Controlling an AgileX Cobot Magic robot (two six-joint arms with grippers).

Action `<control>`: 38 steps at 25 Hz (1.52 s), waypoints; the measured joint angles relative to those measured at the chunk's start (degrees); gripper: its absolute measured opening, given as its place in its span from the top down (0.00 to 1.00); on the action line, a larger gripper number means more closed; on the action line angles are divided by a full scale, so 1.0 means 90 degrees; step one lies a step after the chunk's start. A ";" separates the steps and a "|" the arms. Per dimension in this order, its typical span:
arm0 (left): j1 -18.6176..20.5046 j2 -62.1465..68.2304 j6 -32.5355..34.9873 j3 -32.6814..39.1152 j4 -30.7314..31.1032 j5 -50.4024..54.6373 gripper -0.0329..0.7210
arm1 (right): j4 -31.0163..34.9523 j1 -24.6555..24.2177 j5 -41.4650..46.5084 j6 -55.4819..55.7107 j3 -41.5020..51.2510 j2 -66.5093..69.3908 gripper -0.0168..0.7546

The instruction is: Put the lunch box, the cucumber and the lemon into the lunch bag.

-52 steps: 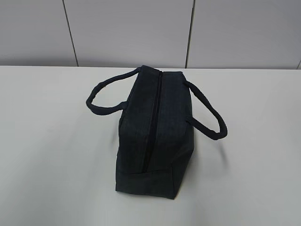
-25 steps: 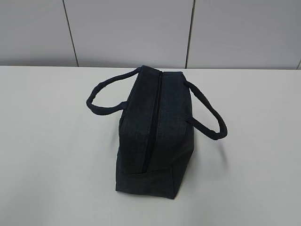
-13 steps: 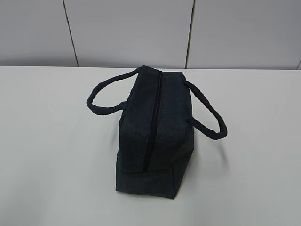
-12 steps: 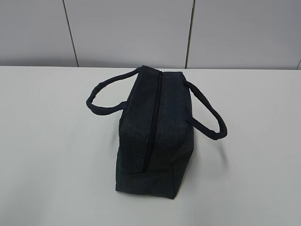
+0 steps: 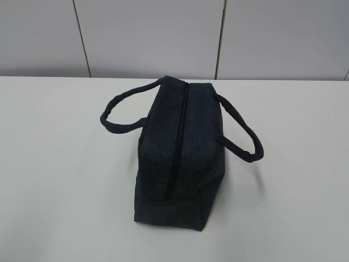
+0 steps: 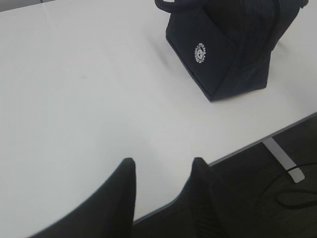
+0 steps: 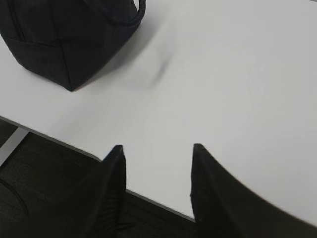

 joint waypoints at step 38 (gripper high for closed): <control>0.1590 0.0000 0.0000 0.0000 0.0252 0.0000 0.64 | 0.0012 -0.1195 -0.0085 -0.0042 0.0010 0.0000 0.55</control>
